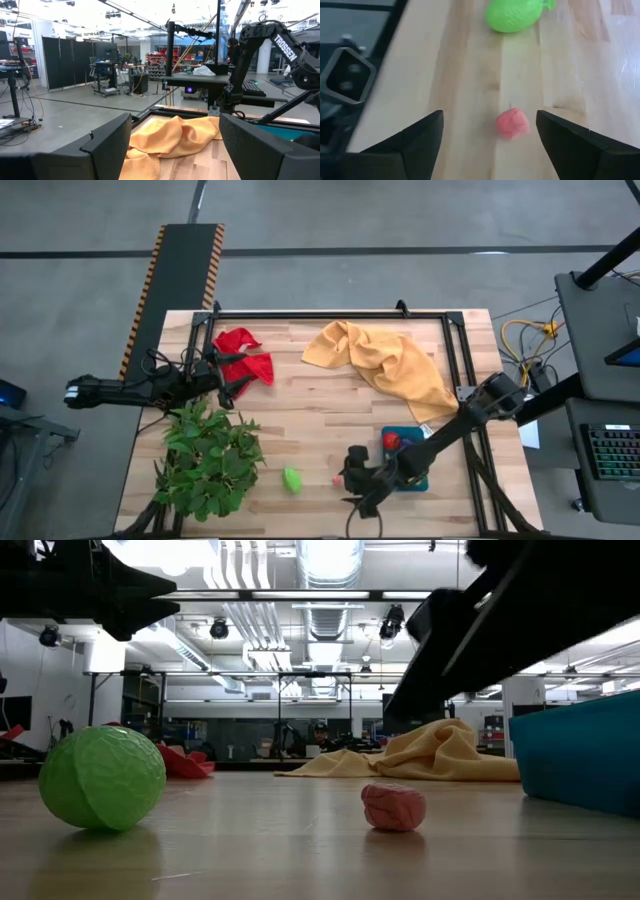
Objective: Pick and placing Produce into tupperware
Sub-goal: Put the pink peach into the blue bin
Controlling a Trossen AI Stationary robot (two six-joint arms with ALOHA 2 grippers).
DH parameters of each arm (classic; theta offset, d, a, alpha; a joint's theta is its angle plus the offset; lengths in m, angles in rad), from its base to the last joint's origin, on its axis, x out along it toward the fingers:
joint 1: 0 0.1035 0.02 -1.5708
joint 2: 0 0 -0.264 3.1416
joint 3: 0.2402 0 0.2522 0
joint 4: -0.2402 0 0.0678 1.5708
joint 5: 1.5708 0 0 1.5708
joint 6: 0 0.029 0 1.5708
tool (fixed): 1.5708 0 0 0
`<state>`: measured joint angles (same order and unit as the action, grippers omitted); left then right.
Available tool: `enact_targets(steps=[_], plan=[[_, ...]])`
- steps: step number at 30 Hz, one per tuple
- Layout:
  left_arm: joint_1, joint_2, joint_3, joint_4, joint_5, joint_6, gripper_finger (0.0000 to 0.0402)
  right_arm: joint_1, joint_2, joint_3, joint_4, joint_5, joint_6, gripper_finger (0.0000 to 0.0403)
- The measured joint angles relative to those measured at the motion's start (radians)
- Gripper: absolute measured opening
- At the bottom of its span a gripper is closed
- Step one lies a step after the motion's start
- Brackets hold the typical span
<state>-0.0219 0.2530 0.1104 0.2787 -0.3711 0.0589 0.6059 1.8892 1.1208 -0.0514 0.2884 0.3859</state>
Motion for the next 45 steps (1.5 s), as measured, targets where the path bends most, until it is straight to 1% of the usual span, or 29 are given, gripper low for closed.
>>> enact_targets(steps=[5,12,20,27,32,35,45], plan=[[0.000,0.000,0.000,0.000,0.000,0.000,0.0288,-0.027,0.051,0.018,-0.003,-0.001,0.000,0.0296],[0.000,0.000,0.000,0.000,0.000,0.000,0.0288,-0.068,0.109,0.018,0.002,-0.069,0.007,0.0284],[0.000,0.000,0.000,0.000,0.000,0.000,0.0288,-0.086,0.111,0.018,0.004,-0.079,0.007,0.0270],[0.000,0.000,0.000,0.000,0.000,0.000,0.0288,-0.090,0.111,0.016,0.009,-0.109,0.006,0.0251],[0.000,0.000,0.000,0.000,0.000,0.000,0.0288,-0.090,0.111,0.016,0.009,-0.114,0.006,0.0229],[0.000,0.000,0.000,0.000,0.000,0.000,0.0288,-0.090,0.111,0.016,0.009,-0.142,0.007,0.0214],[0.000,0.000,0.000,0.000,0.000,0.000,0.0288,-0.098,0.111,0.015,0.018,-0.141,0.007,0.0153]])
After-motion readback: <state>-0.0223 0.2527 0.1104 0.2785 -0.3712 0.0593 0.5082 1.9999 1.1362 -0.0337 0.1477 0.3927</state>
